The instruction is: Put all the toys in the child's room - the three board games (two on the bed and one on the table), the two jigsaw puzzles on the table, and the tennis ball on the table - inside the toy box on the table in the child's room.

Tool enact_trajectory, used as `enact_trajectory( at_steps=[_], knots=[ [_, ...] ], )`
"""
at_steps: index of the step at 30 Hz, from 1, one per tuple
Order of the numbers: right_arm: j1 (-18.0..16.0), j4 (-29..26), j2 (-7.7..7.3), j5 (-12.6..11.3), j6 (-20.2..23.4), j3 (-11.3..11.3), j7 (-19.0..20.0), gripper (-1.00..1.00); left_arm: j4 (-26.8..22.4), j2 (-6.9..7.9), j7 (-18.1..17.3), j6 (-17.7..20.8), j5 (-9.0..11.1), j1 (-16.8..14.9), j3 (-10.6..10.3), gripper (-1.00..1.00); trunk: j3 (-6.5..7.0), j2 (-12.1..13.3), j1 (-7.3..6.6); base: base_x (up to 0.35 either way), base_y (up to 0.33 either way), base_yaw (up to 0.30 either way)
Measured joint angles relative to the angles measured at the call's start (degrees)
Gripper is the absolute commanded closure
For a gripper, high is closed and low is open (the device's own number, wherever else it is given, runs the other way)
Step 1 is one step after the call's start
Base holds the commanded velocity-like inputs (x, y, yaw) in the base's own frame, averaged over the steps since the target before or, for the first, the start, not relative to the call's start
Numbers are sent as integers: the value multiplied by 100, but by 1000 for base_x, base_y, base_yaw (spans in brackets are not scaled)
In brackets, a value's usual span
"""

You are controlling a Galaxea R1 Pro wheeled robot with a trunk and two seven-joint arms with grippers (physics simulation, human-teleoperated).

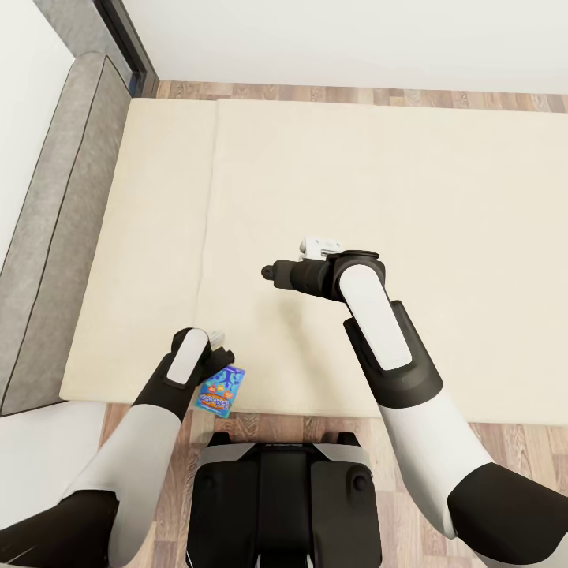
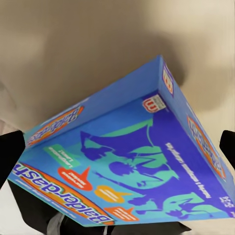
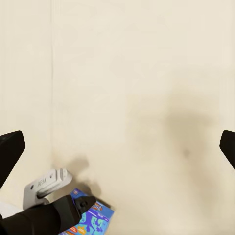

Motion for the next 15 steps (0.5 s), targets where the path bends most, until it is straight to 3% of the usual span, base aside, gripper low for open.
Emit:
enact_trajectory(
  at_steps=[15],
  knots=[
    [0, 1, 0, -3, -2, 0, 0, -100, 0, -9, 1, -12, 22, 95, -10, -100, 0, 0, 0, 0, 0, 0]
  ],
)
